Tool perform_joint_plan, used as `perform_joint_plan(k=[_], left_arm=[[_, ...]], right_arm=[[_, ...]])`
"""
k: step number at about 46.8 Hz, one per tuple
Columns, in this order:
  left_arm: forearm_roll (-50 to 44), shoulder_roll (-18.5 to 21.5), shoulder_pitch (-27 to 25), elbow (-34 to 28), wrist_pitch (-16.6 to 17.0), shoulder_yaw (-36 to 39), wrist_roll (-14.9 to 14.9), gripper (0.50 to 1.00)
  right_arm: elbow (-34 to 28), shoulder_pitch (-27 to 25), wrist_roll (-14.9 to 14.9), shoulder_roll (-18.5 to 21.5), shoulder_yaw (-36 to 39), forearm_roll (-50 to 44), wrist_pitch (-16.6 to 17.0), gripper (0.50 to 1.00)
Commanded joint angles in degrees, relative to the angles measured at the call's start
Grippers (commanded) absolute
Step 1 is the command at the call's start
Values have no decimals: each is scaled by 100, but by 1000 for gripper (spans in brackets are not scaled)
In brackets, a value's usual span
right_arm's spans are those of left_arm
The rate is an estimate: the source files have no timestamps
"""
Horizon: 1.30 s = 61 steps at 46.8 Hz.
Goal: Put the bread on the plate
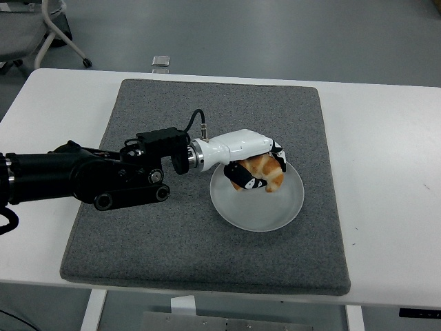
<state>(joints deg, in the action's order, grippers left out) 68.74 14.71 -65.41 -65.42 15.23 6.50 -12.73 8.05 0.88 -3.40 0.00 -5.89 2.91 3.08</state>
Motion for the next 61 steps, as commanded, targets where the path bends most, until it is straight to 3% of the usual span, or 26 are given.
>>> perform_joint_plan(k=[1, 9, 29, 37, 44, 61], left_arm=[[-1, -161, 72, 161, -2, 0, -10, 500], [-10, -381, 160, 363, 24, 0, -10, 500], [-133, -381, 529, 390, 42, -97, -10, 512], [-159, -337, 625, 381, 165, -140, -10, 726], [-238, -319, 705, 363, 182, -237, -10, 823], [-370, -144, 696, 118, 182, -255, -10, 881]], right_arm=[[3, 0, 6, 0, 0, -1, -1, 930], [3, 0, 6, 0, 0, -1, -1, 930], [-6, 0, 6, 0, 0, -1, -1, 930], [3, 0, 6, 0, 0, -1, 8, 930], [-6, 0, 6, 0, 0, -1, 8, 930], [-6, 0, 6, 0, 0, -1, 8, 930]])
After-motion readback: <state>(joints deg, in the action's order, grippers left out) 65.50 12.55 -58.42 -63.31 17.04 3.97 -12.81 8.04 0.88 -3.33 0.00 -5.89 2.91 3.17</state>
